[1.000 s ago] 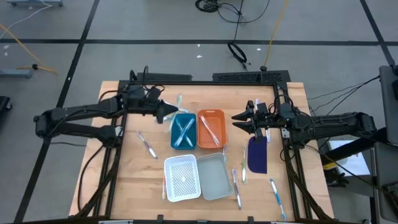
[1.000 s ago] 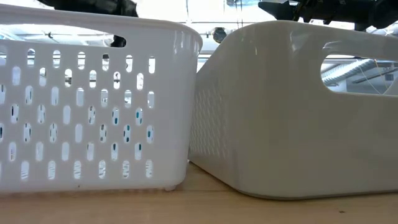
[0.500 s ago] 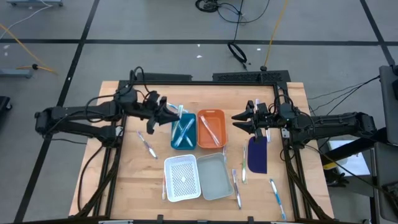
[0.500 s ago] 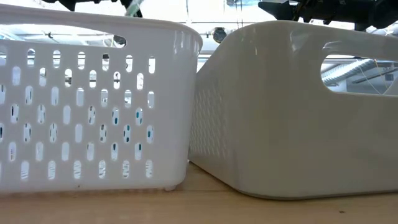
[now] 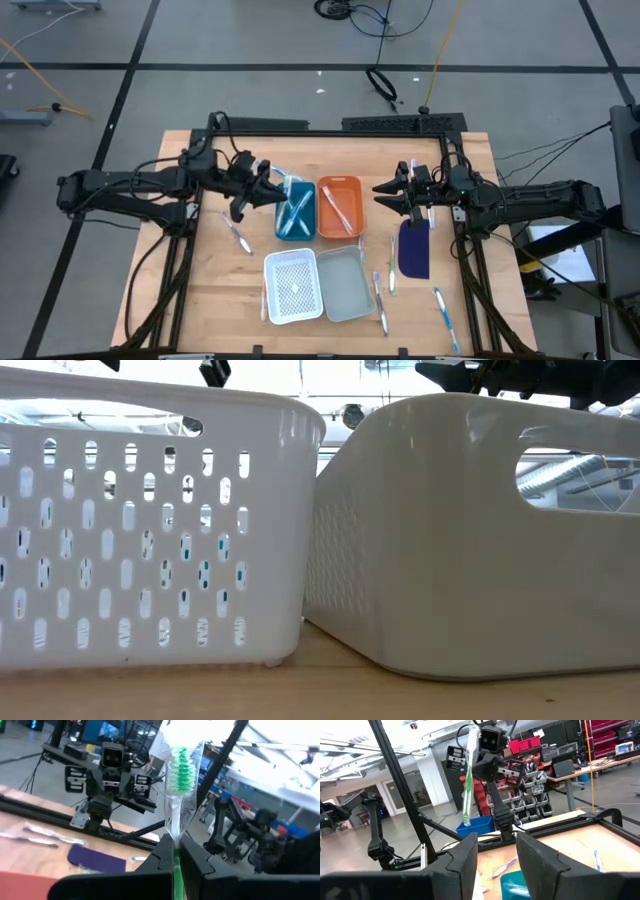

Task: Pick & Place Toothbrushes
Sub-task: Put the green toothbrush into the white bin

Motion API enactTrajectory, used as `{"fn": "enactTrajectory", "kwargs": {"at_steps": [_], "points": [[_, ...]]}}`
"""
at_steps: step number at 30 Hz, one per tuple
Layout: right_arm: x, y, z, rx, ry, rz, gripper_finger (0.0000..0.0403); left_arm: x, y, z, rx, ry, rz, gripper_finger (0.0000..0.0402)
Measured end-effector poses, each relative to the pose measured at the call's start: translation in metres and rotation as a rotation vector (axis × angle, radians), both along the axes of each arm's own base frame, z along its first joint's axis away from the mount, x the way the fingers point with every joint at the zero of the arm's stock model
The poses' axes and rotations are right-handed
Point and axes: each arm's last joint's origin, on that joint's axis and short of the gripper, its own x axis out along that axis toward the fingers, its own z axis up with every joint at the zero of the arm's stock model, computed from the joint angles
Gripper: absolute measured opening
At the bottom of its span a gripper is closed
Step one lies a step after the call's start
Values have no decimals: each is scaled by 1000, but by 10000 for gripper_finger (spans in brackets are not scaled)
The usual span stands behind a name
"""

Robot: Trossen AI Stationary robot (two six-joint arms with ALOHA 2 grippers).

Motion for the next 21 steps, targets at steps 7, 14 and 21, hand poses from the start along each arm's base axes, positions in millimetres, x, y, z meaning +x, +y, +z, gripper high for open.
{"fn": "enactTrajectory", "kwargs": {"at_steps": [7,14,21], "points": [[0,0,0,32,2,5,128,2,-7,-5,-393,126,155,2],[0,0,0,33,2,4,128,3,-20,-6,-663,149,233,2],[0,0,0,33,2,5,128,3,-27,-2,-741,100,267,2]]}}
